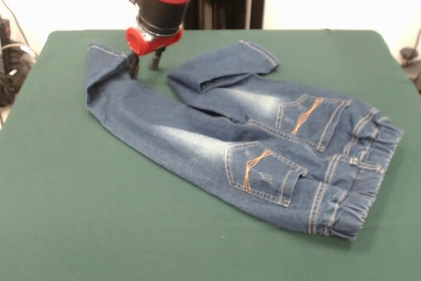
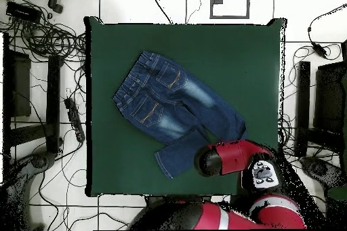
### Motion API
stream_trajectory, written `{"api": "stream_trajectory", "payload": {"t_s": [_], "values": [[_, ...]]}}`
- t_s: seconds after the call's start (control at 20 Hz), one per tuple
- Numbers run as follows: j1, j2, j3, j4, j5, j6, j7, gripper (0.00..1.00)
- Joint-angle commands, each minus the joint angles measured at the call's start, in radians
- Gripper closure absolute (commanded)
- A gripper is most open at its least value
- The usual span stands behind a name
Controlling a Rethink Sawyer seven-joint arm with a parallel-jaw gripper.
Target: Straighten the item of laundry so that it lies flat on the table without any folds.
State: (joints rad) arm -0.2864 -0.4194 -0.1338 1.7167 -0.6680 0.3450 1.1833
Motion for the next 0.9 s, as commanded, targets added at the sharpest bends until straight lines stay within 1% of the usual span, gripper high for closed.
{"api": "stream_trajectory", "payload": {"t_s": [0.05, 0.2, 0.35, 0.55, 0.75, 0.85, 0.9], "values": [[0.027, 0.152, -0.033, -0.165, -0.054, -0.007, 0.146, 0.0], [0.028, 0.204, -0.035, -0.22, -0.033, 0.051, 0.132, 0.0], [0.037, 0.233, -0.047, -0.26, -0.035, 0.081, 0.13, 0.0], [0.01, 0.229, -0.021, -0.268, -0.034, 0.129, 0.094, 0.0], [0.01, 0.248, -0.023, -0.308, -0.047, 0.187, 0.077, 0.0], [0.002, 0.246, -0.021, -0.32, -0.054, 0.226, 0.043, 0.0], [0.004, 0.249, -0.024, -0.336, -0.062, 0.277, 0.008, 0.0]]}}
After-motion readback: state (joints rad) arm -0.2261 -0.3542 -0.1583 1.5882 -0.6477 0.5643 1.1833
